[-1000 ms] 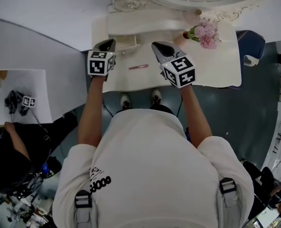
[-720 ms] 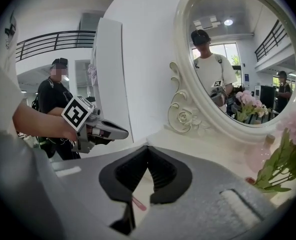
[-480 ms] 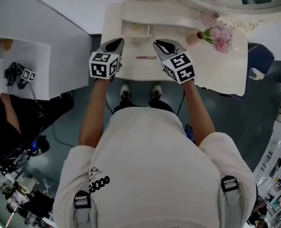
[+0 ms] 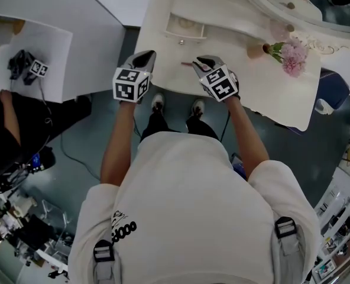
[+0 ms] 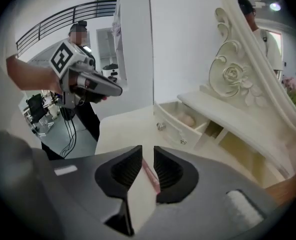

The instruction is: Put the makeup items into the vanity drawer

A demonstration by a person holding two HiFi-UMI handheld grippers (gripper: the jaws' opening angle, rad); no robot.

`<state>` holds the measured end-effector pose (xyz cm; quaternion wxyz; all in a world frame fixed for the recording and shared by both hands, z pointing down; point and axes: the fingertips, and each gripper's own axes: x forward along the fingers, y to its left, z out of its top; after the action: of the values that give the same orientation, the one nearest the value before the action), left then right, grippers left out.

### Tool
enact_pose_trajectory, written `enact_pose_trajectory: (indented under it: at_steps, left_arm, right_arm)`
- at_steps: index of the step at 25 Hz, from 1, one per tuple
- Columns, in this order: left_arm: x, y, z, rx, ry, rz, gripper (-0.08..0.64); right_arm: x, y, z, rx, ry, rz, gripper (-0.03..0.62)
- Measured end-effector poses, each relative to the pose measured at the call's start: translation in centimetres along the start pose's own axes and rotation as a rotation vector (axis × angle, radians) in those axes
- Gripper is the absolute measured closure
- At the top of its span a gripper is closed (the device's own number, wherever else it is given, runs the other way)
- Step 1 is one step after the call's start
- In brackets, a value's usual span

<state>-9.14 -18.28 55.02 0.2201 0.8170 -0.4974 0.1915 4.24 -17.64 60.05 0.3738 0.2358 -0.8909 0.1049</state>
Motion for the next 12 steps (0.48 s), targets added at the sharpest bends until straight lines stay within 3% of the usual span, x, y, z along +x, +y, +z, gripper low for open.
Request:
enact_pose_trajectory:
  at_steps: [8, 12]
  left_arm:
    - [-1.3, 0.0, -2.7, -0.012, 0.042, 0.018, 0.545]
    - [-1.9, -0.4, -3.3, -0.086, 0.028, -0.008, 0.545]
  right_arm:
    - [3.1, 0.8, -3.7, -0.197, 0.156, 0.044, 0.500]
    - [4.4, 1.2, -4.4, -0.265, 0.196, 0.080, 0.489]
